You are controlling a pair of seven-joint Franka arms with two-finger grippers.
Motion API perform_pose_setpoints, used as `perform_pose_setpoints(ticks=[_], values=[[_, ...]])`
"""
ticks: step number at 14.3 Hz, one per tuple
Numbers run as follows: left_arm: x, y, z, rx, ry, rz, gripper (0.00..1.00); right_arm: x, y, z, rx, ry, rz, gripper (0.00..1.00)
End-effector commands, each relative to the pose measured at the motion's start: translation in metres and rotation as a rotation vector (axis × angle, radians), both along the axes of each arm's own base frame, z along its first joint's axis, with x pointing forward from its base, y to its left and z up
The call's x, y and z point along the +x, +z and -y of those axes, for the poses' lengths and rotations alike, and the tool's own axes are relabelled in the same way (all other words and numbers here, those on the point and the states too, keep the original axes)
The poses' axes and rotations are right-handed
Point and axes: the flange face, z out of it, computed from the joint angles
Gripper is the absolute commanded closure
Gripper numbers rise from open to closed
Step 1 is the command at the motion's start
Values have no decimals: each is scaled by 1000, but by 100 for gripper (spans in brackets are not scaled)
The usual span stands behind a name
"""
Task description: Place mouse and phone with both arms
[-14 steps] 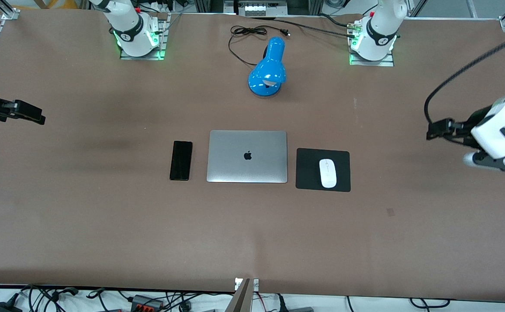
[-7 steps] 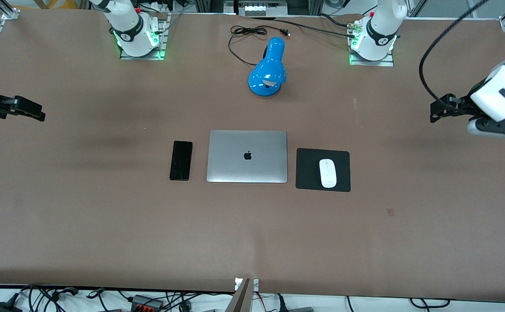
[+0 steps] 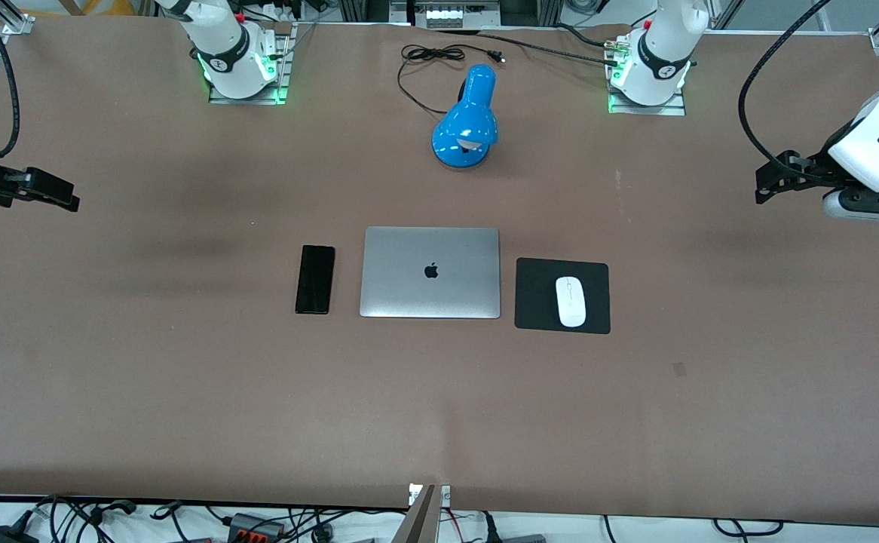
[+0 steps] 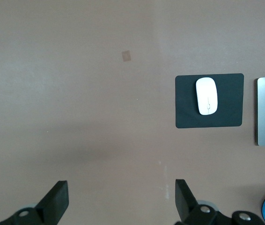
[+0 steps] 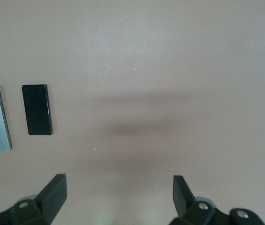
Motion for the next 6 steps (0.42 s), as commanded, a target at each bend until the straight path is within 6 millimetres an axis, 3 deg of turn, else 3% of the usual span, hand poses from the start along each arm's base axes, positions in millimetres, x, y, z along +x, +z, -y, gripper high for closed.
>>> perform_pose_setpoints(ticks=[1,6], values=[[-2,6,2,-13,2,-6,0,-5,2,-2,11,10,9,0],[-2,6,6,-13,-5,-6,0,-4,1,-1,11,10,8,0]])
